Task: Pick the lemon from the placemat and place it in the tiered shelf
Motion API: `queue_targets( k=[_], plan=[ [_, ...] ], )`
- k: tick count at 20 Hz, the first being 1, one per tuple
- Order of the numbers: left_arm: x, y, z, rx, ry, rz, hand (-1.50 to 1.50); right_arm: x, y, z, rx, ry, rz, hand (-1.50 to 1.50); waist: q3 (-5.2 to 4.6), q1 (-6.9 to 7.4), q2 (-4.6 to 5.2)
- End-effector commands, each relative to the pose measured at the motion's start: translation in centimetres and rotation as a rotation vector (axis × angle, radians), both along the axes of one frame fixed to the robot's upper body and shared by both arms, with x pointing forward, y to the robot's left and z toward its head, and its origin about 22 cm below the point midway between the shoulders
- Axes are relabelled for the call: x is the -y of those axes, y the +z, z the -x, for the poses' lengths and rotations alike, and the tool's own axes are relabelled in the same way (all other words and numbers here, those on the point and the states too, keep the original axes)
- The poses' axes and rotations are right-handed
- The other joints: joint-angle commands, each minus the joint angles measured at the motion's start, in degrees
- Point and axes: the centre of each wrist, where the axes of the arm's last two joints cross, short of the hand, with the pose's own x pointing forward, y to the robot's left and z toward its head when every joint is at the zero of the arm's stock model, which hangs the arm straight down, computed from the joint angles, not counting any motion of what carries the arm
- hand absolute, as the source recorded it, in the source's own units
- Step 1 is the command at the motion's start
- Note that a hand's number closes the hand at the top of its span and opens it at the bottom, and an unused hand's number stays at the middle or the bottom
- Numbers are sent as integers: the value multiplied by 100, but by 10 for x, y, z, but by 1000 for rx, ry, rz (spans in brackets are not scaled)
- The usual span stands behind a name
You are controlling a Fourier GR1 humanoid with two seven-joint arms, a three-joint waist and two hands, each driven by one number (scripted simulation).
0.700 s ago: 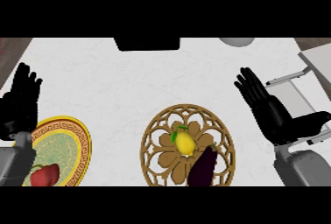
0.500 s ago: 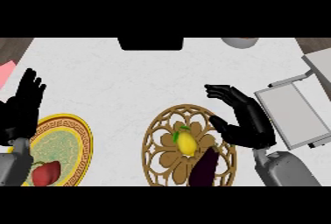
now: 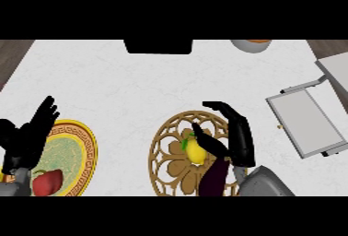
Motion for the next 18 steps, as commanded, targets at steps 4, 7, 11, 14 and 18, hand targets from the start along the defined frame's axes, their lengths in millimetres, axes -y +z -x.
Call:
queue_targets(
  k=[4,7,11,14,18],
  plan=[
    [-5,-15,13,-23,-26,-2,0,-87,-41,46,20,-95,127,-150,9,-110,-4],
    [-23,-16,29,-40,-2,11,0,-59,-52,26,-39,-177,328,-150,-21,-153,-89],
    [-18,-14,24,-25,4,-2,0,-68,-44,22,-159,-217,492,-150,-19,-324,-116],
    [-28,-13,27,-30,4,-11,0,-87,-40,32,-280,-201,642,-150,-18,-287,-107],
    [-20,-16,25,-26,-7,8,0,-99,-31,30,-462,-201,902,-150,-7,-114,-48]
  ],
)
